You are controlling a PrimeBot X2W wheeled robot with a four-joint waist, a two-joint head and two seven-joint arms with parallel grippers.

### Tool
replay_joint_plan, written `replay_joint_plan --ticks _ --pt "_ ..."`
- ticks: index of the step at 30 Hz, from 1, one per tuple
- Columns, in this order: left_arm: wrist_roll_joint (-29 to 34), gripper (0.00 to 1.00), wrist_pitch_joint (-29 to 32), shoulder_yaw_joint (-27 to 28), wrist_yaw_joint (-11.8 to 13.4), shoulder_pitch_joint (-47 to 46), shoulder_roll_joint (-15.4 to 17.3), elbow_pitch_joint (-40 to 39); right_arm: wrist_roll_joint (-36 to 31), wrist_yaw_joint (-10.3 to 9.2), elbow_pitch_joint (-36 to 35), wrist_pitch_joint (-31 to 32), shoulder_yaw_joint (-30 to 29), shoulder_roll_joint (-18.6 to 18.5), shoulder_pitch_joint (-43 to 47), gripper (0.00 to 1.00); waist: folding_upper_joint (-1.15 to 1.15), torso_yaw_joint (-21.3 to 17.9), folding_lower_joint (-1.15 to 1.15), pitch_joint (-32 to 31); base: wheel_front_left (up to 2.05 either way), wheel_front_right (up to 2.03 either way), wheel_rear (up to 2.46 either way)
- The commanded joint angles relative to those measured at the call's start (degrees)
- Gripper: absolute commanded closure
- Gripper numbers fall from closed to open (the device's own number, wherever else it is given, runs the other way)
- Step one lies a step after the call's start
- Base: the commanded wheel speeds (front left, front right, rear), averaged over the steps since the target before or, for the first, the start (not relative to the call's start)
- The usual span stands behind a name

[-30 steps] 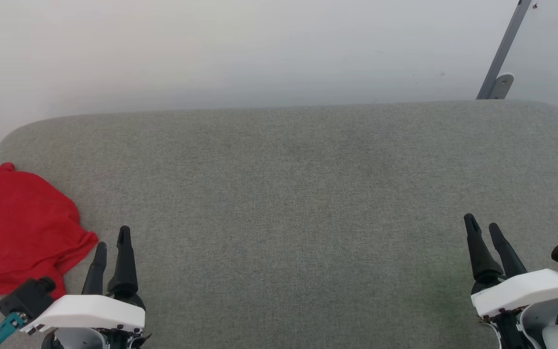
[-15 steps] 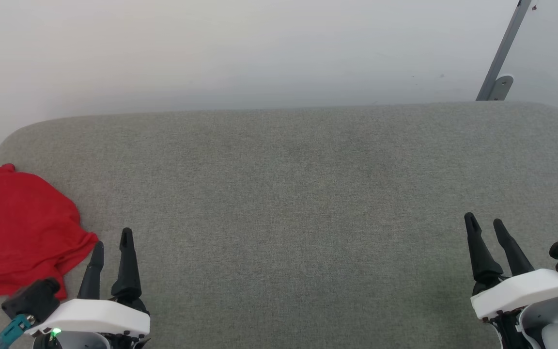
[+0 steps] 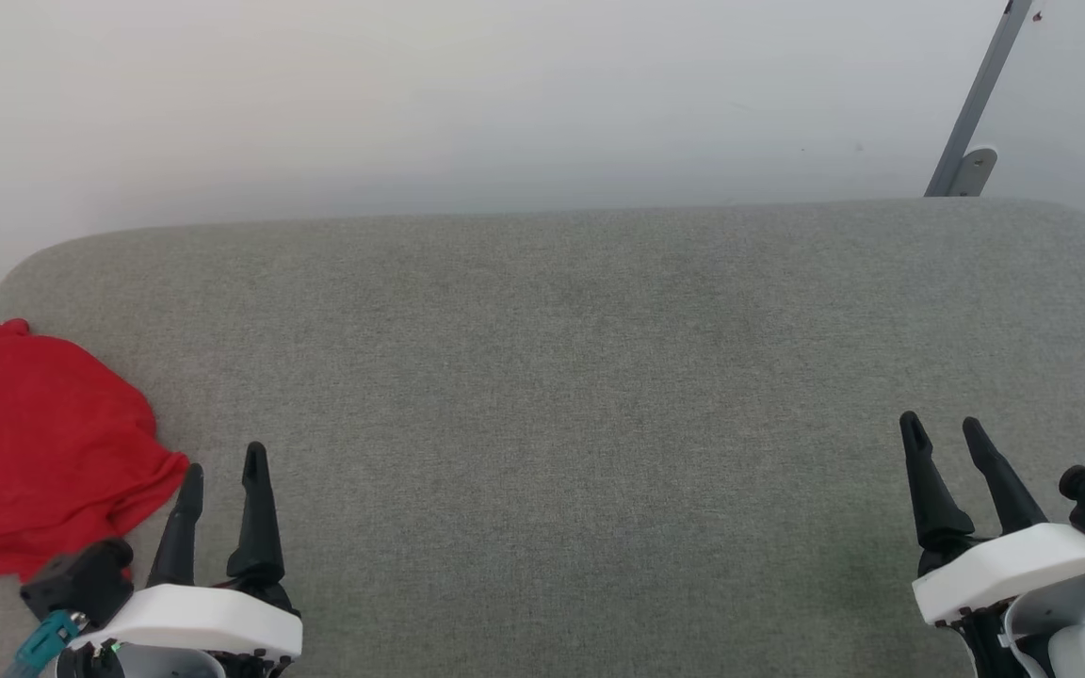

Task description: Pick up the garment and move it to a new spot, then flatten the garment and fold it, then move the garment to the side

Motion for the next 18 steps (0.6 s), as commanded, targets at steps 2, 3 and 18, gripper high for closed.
replay_joint_plan --ticks 2,3,18 --pt "1.58 0.0 -0.61 -0.18 -0.32 0.32 0.33 -0.2 -1.51 0.02 -0.58 -0.58 0.1 -0.42 -0.49 0.0 0.0 0.03 0.0 -0.06 0.0 0.0 0.0" --pt "1.98 0.0 -0.7 -0.19 -0.35 0.33 0.37 -0.22 -1.92 0.02 -0.58 -0.68 0.15 -0.49 -0.49 0.0 0.0 0.04 0.0 -0.08 0.0 0.0 0.0" --pt "7.6 0.0 -2.32 -0.73 -0.64 0.96 0.98 -0.11 -7.18 0.02 -0.57 -2.22 0.77 -1.15 -0.43 0.0 0.0 -0.02 0.0 -0.35 0.0 0.0 0.0"
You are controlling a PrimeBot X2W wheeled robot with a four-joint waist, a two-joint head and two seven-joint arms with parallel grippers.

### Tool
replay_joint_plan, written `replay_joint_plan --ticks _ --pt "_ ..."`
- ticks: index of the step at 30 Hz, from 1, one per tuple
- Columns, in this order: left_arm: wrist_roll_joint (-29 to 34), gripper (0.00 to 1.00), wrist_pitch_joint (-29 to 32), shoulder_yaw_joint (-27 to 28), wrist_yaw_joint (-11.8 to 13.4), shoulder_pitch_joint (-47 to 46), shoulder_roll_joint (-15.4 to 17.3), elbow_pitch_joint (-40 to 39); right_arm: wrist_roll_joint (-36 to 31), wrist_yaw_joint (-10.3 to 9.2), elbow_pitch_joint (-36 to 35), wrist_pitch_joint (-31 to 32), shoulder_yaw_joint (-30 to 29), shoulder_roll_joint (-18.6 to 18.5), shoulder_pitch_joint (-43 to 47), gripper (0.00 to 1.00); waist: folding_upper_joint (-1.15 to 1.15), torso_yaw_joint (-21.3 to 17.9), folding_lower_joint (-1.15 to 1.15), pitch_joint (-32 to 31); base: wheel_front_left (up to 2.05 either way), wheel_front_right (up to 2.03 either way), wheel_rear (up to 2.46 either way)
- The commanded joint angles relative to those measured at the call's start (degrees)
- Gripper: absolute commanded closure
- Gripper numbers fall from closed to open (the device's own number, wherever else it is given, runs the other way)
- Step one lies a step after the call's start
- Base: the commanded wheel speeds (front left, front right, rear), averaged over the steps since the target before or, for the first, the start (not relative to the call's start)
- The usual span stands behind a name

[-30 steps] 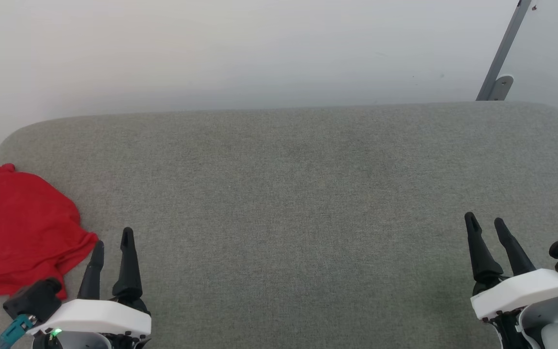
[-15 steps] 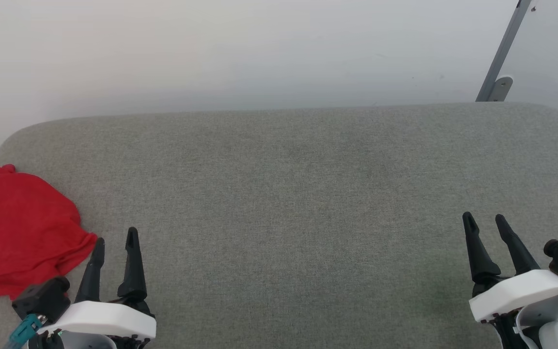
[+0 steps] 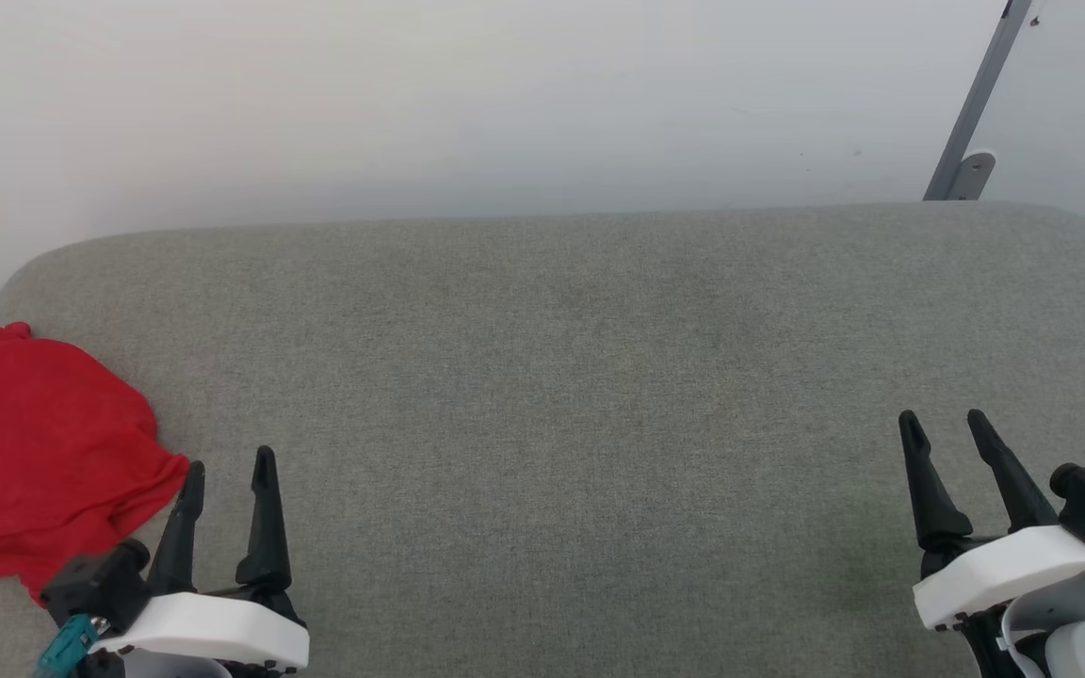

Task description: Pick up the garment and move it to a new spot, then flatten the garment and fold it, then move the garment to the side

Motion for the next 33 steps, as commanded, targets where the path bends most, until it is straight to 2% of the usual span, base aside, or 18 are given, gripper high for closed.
replay_joint_plan --ticks 1,14,33 --pt "1.46 0.0 -0.35 -0.11 -0.23 0.52 0.41 -0.18 -0.99 0.02 -0.32 -0.34 0.21 -0.16 -0.38 0.0 0.0 -0.01 0.0 -0.02 0.0 0.0 0.0" --pt "5.31 0.0 -1.71 -0.52 -0.43 0.66 0.83 0.05 -5.5 0.01 -0.44 -1.61 0.55 -0.82 -0.21 0.0 0.0 -0.06 0.0 -0.18 0.0 0.0 0.0" --pt "5.12 0.0 -1.69 0.12 -1.35 0.28 0.82 0.77 -5.84 0.01 -0.76 -2.29 -0.7 -0.11 0.66 0.0 0.0 0.04 0.0 -0.42 0.0 0.0 0.0"
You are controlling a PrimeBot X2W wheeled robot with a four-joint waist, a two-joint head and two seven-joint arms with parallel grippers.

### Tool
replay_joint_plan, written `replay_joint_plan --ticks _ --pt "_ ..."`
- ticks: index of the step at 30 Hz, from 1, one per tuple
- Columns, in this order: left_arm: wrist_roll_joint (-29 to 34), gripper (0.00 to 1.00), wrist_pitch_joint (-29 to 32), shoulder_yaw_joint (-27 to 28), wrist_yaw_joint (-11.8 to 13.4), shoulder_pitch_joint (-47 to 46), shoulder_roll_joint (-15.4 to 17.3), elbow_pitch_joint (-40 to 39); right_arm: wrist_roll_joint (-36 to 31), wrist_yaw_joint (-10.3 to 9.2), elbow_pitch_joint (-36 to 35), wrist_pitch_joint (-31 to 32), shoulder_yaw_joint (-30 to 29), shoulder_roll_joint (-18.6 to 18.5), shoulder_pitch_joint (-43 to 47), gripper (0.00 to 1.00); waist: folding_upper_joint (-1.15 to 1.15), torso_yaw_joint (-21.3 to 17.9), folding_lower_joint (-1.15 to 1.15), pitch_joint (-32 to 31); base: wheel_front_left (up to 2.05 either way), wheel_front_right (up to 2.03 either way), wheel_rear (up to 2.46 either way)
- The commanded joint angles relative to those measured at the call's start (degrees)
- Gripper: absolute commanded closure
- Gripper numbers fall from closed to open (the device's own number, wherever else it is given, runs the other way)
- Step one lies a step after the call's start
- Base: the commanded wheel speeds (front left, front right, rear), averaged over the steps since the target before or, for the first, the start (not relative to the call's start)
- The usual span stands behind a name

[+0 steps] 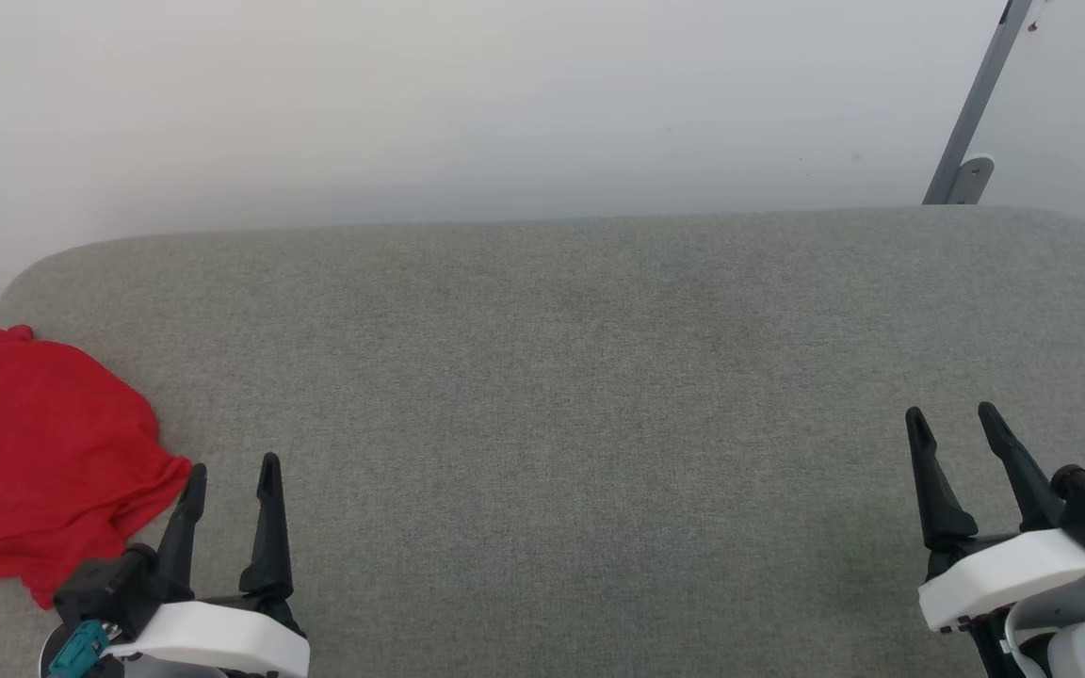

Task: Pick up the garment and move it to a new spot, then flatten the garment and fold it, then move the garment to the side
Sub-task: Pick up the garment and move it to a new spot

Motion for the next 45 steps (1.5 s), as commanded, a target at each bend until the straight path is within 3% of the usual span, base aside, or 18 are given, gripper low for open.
replay_joint_plan --ticks 1,10,17,35,45 --pt "0.06 0.0 -0.29 0.17 -0.4 -0.01 0.27 0.14 -0.31 0.0 -0.19 -0.3 -0.31 0.29 0.56 0.0 0.0 0.04 0.0 -0.08 0.0 0.0 0.0" --pt "-0.25 0.0 -0.29 -0.03 -0.91 0.18 0.63 0.78 -0.6 0.0 -0.56 -0.47 -1.94 1.12 1.98 0.0 0.0 1.05 0.0 -0.85 0.0 0.0 0.0" --pt "-0.4 0.0 -0.17 0.25 -0.52 -0.41 1.39 1.06 -0.55 0.0 -1.34 0.41 -2.07 2.22 2.64 0.0 0.0 3.93 0.0 -1.89 0.0 0.0 0.0" --pt "-1.22 0.0 1.36 2.42 3.65 1.67 2.1 -2.4 -0.53 0.0 -1.75 1.6 5.36 2.07 1.01 0.0 0.0 19.38 0.0 -2.82 0.0 0.0 0.0" --pt "-1.81 0.0 1.67 3.47 4.64 2.75 2.63 -3.29 0.21 0.0 -0.96 1.2 8.05 2.39 -0.15 0.0 0.0 26.36 0.0 -3.27 0.0 0.0 0.0"
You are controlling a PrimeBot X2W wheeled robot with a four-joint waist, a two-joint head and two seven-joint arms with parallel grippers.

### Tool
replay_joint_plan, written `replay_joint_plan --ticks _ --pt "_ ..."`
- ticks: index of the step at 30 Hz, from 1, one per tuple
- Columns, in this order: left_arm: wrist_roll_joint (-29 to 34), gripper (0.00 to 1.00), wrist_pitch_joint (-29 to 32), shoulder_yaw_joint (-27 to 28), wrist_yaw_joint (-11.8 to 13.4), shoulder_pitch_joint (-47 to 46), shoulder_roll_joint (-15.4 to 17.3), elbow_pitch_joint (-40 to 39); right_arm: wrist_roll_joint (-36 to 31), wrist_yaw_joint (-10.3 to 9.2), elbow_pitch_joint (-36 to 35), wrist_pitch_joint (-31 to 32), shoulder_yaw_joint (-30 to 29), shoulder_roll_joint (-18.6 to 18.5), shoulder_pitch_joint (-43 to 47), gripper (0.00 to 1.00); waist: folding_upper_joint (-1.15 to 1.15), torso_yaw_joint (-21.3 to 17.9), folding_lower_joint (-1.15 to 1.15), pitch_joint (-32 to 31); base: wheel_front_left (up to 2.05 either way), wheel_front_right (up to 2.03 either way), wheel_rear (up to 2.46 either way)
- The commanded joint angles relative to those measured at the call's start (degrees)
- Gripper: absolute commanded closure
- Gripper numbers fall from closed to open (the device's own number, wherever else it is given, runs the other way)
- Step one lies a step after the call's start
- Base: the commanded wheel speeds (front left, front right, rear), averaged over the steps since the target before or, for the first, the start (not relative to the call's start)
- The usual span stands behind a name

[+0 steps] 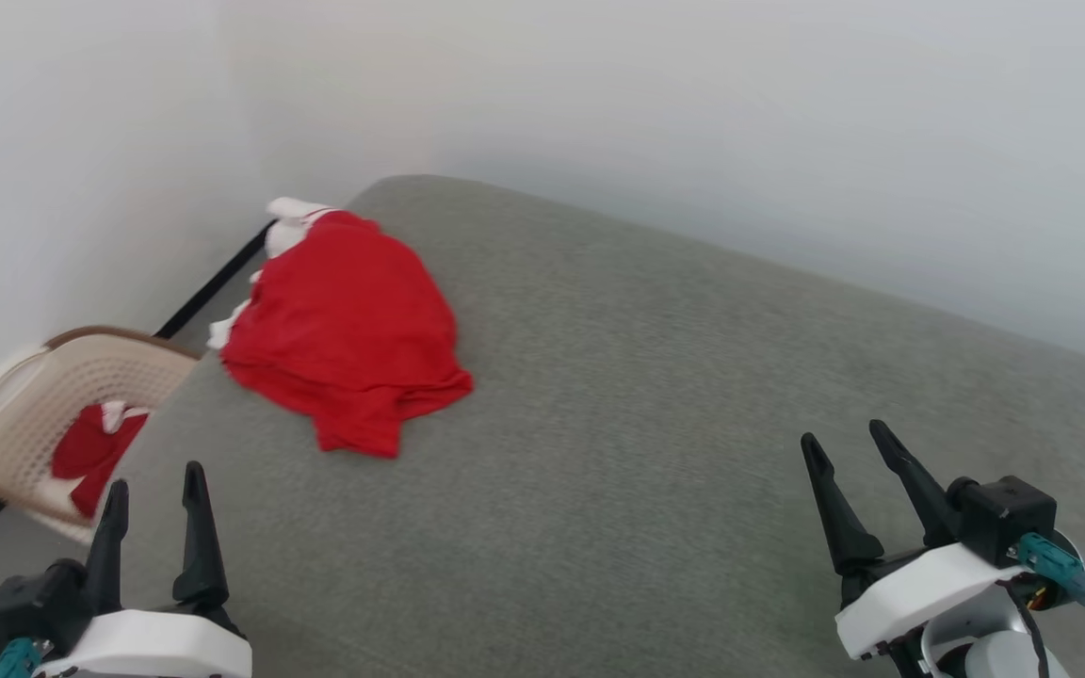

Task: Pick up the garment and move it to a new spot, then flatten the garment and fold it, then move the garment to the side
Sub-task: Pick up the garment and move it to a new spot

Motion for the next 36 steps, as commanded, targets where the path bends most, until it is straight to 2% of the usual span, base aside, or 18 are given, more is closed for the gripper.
replay_joint_plan --ticks 1,10,18,23,27,36 --pt "0.01 0.0 0.24 0.2 0.49 0.66 0.07 -0.16 0.53 0.0 0.26 -0.31 0.3 0.29 -0.62 0.0 0.0 2.02 0.0 -0.22 0.0 0.0 0.0" --pt "-0.48 0.0 -0.59 0.91 1.46 0.69 -0.56 -0.68 0.57 0.0 0.2 0.05 1.0 -0.66 -2.09 0.0 0.0 3.2 0.0 1.16 0.0 0.0 0.0" --pt "-0.61 0.0 0.4 -0.25 0.78 -5.61 -0.12 4.14 0.39 0.0 -0.23 0.19 -0.35 -1.71 -0.55 0.0 0.0 3.4 0.0 1.98 0.0 0.0 0.0" --pt "-1.09 0.0 0.86 0.2 0.13 -13.31 1.68 9.49 -0.38 -0.01 -2.85 1.78 -0.9 -3.24 -1.34 0.0 0.0 0.65 0.0 5.29 0.0 0.0 0.0" --pt "-1.51 0.0 0.4 0.28 -1.37 -20.17 3.25 15.92 -0.58 -0.01 -5.61 3.41 -1.04 -4.89 -2.3 0.0 0.0 -2.0 0.0 8.77 0.0 0.0 0.0" --pt "-2.22 0.0 -0.43 -0.34 -4.03 -35.36 4.58 31.66 -0.14 -0.01 -12.47 6.26 -2.37 -9.18 -4.33 0.0 0.0 -7.04 0.0 17.15 0.0 0.0 0.0"
